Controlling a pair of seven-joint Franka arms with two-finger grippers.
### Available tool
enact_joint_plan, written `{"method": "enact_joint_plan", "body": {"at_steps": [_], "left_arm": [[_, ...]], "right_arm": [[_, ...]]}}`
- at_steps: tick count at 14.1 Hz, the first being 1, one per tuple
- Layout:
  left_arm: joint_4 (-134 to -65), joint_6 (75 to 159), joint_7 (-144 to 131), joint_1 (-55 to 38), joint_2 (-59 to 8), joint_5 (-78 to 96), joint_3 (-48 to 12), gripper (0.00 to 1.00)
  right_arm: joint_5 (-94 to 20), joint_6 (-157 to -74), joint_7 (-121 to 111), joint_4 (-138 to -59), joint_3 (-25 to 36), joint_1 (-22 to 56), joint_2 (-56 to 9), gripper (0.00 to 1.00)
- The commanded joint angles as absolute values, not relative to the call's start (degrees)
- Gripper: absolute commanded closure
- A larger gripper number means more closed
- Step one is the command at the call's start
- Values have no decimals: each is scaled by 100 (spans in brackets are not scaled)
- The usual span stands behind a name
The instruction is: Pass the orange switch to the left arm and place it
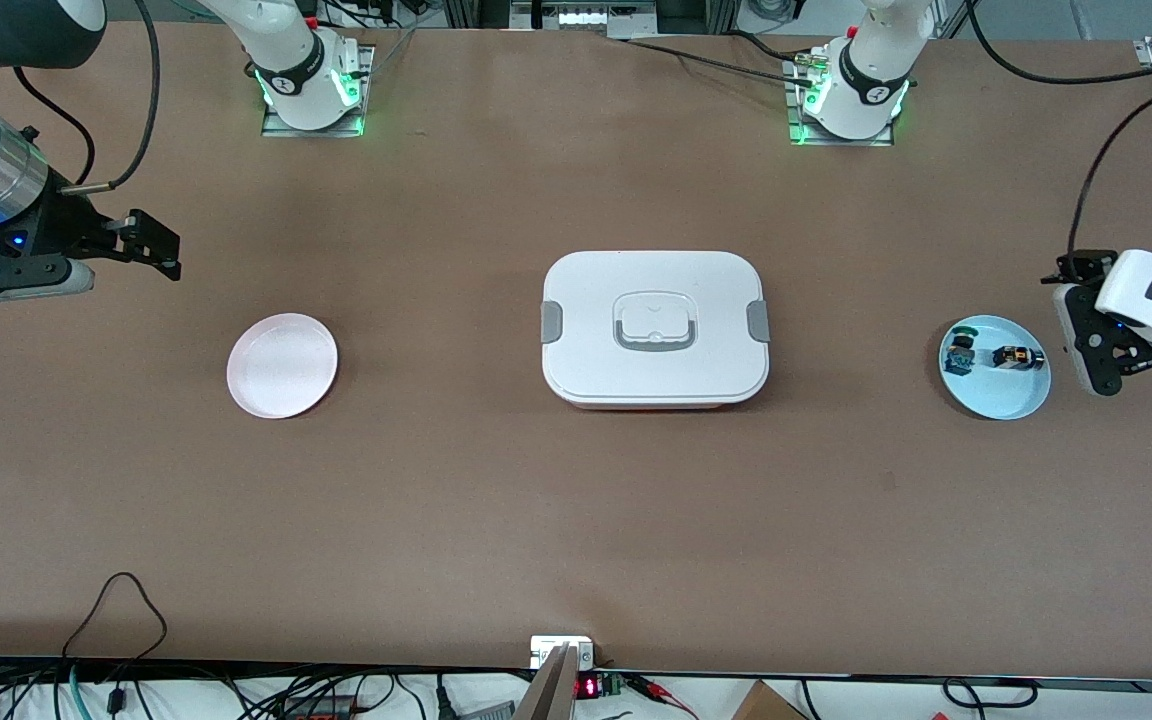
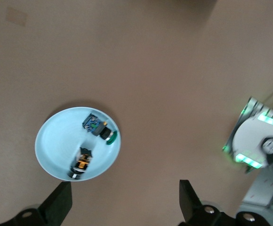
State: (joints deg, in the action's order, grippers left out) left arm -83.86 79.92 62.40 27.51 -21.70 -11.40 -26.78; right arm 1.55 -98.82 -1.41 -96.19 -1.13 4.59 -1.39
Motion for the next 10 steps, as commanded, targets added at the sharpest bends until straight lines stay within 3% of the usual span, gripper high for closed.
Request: {"method": "enact_joint_plan", "body": {"at_steps": [1, 3, 7, 9, 10], "left_arm": [[-7850, 7498, 5058, 2699, -2233, -1081, -3040, 0], [-7884, 7497, 4066, 2506, -1909, -880, -3032, 0], [-7411, 7172, 2681, 1972, -1960, -773, -2919, 0], [-7497, 7486, 2585, 1050, -1759, -529, -1684, 0], [-7871, 7819, 2366, 733, -1471, -379, -1270, 0]], "right_arm": [[176, -9765, -44, -9527, -132, 440, -149, 0], [176, -9773, -44, -9527, -132, 439, -149, 0], [176, -9773, -44, -9527, -123, 431, -158, 0], [167, -9773, -44, -9527, -123, 431, -158, 0], [176, -9773, -44, -9527, -123, 431, -158, 0]]}}
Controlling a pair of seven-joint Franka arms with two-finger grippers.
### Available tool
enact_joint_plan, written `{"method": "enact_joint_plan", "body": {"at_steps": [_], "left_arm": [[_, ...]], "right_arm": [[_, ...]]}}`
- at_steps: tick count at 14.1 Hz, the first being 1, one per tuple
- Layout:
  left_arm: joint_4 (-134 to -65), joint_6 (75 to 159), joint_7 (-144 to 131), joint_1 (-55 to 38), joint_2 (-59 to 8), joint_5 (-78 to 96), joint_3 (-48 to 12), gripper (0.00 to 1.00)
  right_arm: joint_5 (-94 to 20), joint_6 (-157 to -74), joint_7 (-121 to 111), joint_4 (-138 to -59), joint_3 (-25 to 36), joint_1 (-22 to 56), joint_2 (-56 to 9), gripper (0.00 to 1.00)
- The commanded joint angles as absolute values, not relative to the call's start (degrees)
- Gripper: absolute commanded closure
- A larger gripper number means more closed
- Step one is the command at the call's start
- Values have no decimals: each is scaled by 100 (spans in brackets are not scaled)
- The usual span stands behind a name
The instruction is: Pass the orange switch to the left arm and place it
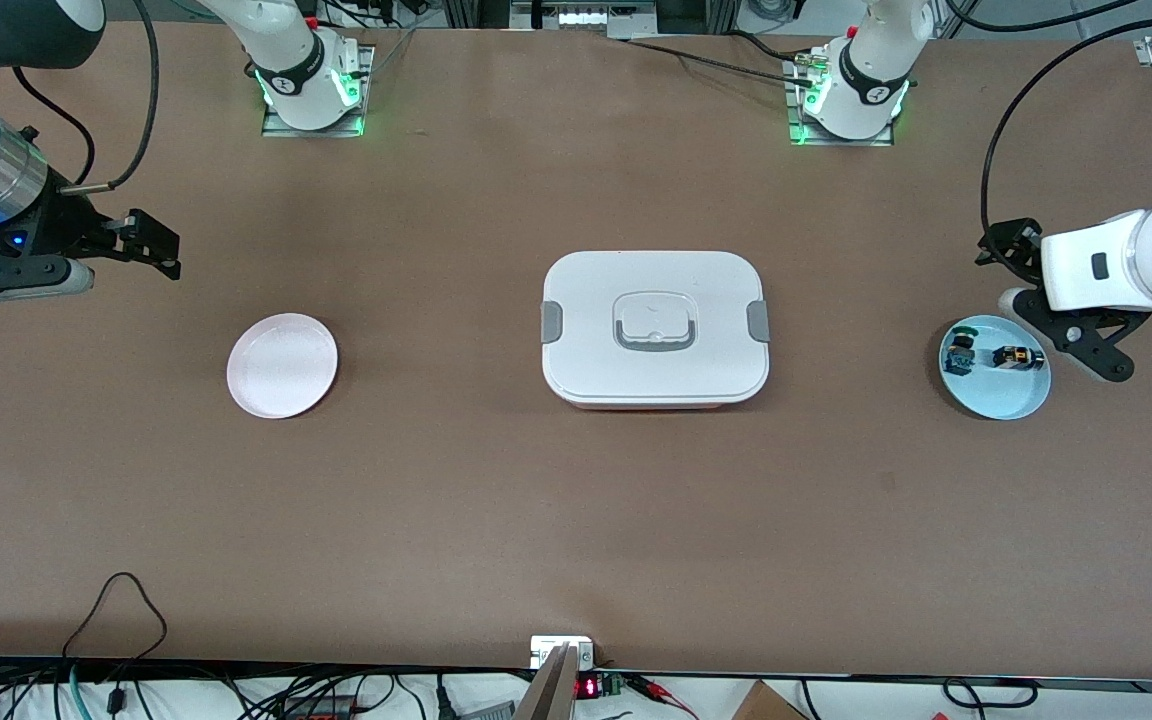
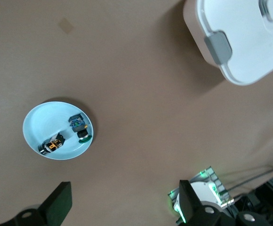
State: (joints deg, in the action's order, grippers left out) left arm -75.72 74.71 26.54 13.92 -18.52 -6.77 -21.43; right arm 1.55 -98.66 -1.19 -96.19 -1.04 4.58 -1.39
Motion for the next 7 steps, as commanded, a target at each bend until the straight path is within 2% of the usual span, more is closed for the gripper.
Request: {"method": "enact_joint_plan", "body": {"at_steps": [1, 2, 4, 7], "left_arm": [[-8240, 8283, 1886, 486, -1250, -361, -892, 0], [-8679, 8758, 1063, 231, -961, -265, -531, 0], [-9488, 9576, -398, -8, -433, -18, -221, 0], [-9931, 9809, -483, -210, 43, -9, 52, 0]], "right_arm": [[176, -9773, -44, -9536, -123, 431, -158, 0], [176, -9773, -44, -9527, -123, 431, -158, 0], [167, -9773, -44, -9527, -123, 431, -158, 0], [167, -9773, -44, -9536, -123, 422, -158, 0]]}}
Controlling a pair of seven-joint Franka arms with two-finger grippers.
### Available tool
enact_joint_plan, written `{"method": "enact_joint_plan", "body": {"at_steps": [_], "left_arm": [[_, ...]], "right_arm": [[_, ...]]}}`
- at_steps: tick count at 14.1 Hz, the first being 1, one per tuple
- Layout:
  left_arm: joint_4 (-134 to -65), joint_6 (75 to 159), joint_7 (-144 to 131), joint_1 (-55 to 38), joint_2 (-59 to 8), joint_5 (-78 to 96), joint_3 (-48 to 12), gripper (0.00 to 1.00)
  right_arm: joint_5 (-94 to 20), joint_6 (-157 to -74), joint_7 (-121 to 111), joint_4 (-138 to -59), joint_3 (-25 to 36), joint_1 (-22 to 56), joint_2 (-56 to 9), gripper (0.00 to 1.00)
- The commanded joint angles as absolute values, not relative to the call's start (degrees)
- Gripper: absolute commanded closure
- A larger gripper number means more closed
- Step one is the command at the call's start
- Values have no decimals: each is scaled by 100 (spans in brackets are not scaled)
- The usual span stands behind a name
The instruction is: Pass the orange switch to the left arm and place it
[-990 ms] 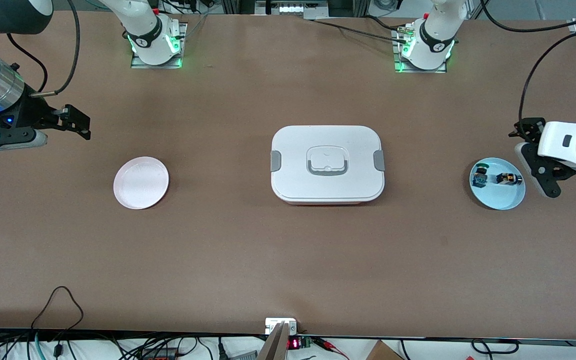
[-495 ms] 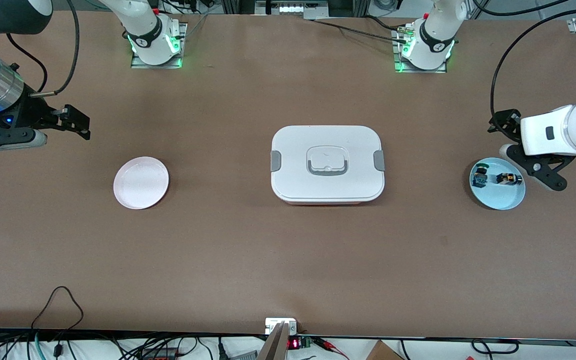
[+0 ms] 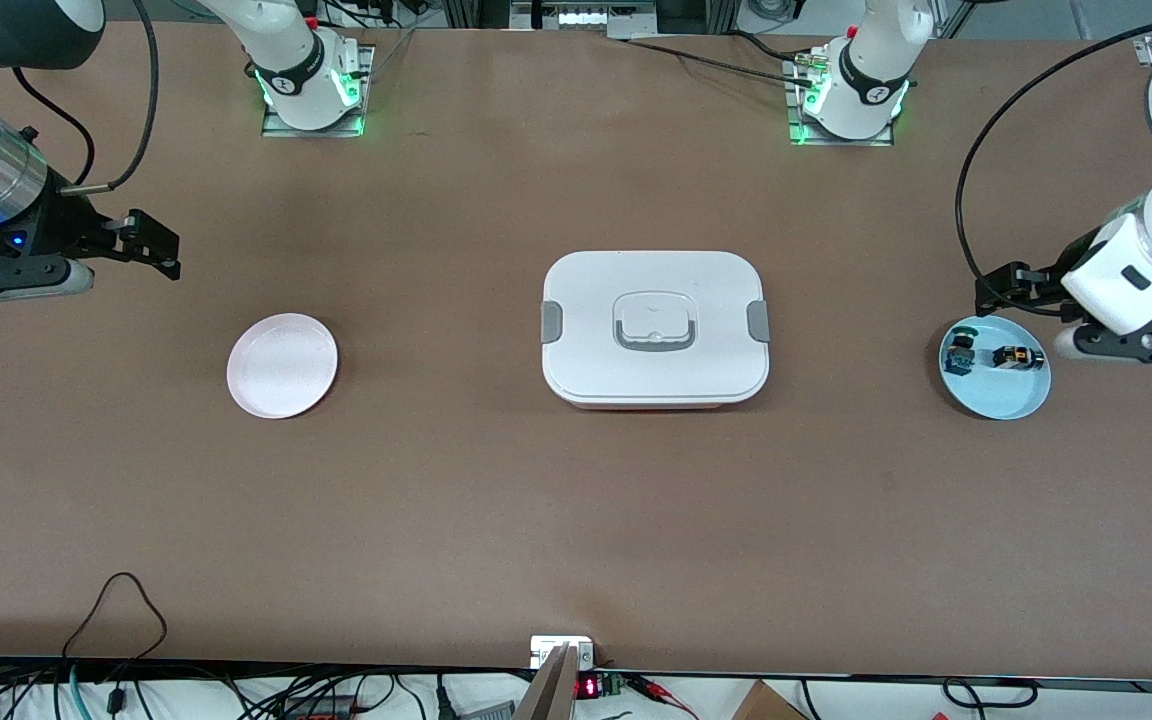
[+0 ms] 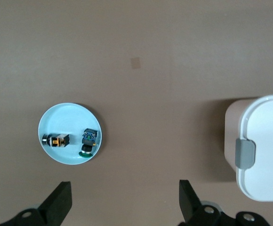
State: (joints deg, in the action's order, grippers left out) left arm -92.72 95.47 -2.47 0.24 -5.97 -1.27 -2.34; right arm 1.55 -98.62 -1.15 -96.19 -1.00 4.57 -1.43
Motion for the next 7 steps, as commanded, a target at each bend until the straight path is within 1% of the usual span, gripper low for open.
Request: {"method": "enact_joint_plan", "body": {"at_steps": [1, 4, 7], "left_arm": [[-9966, 9800, -475, -402, 105, -26, 244, 0], [-9923, 9476, -448, -422, 88, 0, 308, 0], [-9590, 9046, -457, -369, -114, 167, 290, 0]], "right_arm": [[167, -9773, -44, -9536, -123, 422, -158, 0], [167, -9773, -44, -9536, -114, 422, -158, 0], [167, -9765, -44, -9545, -114, 404, -158, 0]]}}
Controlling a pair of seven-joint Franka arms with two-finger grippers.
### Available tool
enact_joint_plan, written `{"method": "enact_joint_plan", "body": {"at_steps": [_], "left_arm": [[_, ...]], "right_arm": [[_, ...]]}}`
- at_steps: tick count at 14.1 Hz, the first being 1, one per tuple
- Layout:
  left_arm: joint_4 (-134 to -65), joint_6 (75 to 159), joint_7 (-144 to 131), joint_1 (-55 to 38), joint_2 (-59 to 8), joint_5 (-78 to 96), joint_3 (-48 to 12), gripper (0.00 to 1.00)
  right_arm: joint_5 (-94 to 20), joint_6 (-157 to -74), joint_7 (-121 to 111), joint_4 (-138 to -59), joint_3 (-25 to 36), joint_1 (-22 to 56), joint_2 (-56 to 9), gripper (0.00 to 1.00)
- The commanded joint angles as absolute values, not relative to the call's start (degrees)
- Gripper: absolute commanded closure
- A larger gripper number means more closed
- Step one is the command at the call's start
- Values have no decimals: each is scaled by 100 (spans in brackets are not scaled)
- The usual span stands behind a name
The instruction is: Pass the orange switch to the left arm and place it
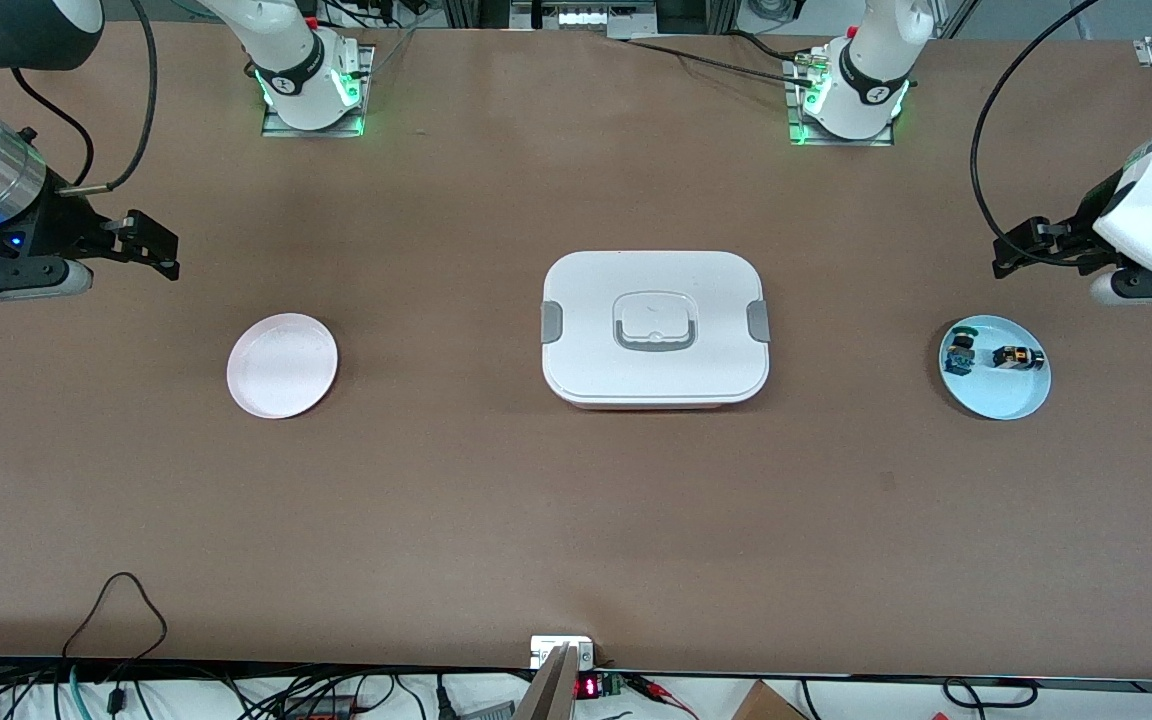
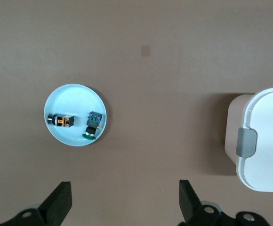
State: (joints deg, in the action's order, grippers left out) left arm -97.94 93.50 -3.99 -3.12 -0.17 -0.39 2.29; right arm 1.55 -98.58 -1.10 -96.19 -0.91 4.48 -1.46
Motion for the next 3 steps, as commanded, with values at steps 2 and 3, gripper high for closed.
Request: {"method": "enact_joint_plan", "body": {"at_steps": [2, 3], "left_arm": [[-9554, 9018, -448, -387, -123, 193, 290, 0], [-9554, 9009, -448, -387, -123, 202, 290, 0]], "right_arm": [[167, -9765, -44, -9545, -114, 404, -158, 0], [167, -9765, -44, -9545, -114, 404, -158, 0]]}}
